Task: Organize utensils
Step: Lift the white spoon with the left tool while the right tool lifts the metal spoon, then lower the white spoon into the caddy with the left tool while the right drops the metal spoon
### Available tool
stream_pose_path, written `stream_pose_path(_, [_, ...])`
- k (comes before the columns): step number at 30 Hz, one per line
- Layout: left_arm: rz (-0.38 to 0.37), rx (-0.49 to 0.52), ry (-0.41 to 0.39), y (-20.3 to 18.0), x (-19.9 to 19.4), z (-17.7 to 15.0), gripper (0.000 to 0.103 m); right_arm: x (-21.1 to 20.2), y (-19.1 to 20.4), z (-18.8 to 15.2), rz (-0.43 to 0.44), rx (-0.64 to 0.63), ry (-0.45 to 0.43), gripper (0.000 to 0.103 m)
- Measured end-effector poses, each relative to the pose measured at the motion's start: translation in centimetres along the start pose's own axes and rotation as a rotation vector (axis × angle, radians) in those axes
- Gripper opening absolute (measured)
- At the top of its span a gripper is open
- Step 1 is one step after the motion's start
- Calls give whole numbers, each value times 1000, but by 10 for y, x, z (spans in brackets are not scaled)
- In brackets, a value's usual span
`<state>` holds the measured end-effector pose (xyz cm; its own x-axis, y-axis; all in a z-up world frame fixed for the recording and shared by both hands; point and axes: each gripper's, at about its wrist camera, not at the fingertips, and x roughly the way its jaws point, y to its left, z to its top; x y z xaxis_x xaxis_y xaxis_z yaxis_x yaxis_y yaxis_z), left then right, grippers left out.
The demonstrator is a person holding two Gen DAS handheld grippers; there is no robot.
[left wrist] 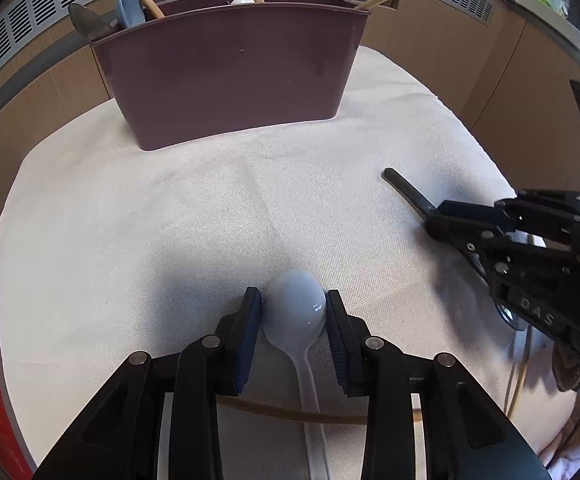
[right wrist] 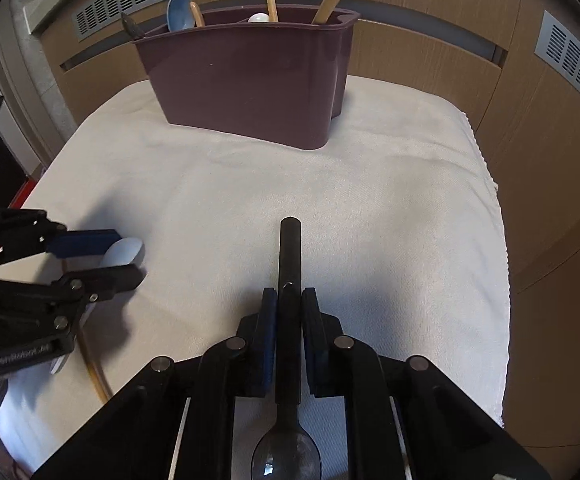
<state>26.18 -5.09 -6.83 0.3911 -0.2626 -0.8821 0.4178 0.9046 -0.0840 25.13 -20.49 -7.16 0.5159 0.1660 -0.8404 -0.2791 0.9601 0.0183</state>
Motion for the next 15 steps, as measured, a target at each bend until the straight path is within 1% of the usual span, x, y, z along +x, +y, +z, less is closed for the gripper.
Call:
stream_pose_path(1, [-3,0,2,0,0,-1,37,-2,-2,-2,8,7,-2,11])
stream_pose_path(2, [-8,4,4,-1,0,0,40,-4,-4,-3,15,12,-2,11])
stream_pose_path(3, [-15,8,8,-1,3,-4,46,-6,-6,-5,17,17,-5,11])
stream_pose_path(4, [6,2,-25,-2,4,-4,50,-7,-8,-6,15,21,-9,11])
stream_pose_path(5, [-5,7,-19,-4,4,-4,58,-8,-9,-7,14,22,-11,11])
stream_pose_path(6, [-18,10,-12,-7,6,-3,63,-9,-11,-8,13,21,-13,11])
stream_pose_path(9, [-5,12,-2,-13,9,-1,64,-11,-13,-12,13,26,-18,11])
stream_pose_path(10, [-3,7,-2,-13,9,0,63,-11,-14,-14,12,29,-19,11])
stream_pose_path(11, [13,0,-4,-13,9,1,57,-10,-16,-13,11,32,-20,11])
stream_pose_path(12, [39,1,-9,-14,9,0,45,-10,-17,-14,13,35,-22,11])
stream_pose_path(13, [51,-4,-14,-13,8,0,40,-11,-17,-15,15,39,-25,11])
stream_pose_path(14, [49,-22,-21,-9,7,0,35,-14,-17,-16,18,42,-30,11])
stream_pose_path(15, [33,-44,-24,-6,7,-1,35,-17,-17,-16,23,45,-37,11])
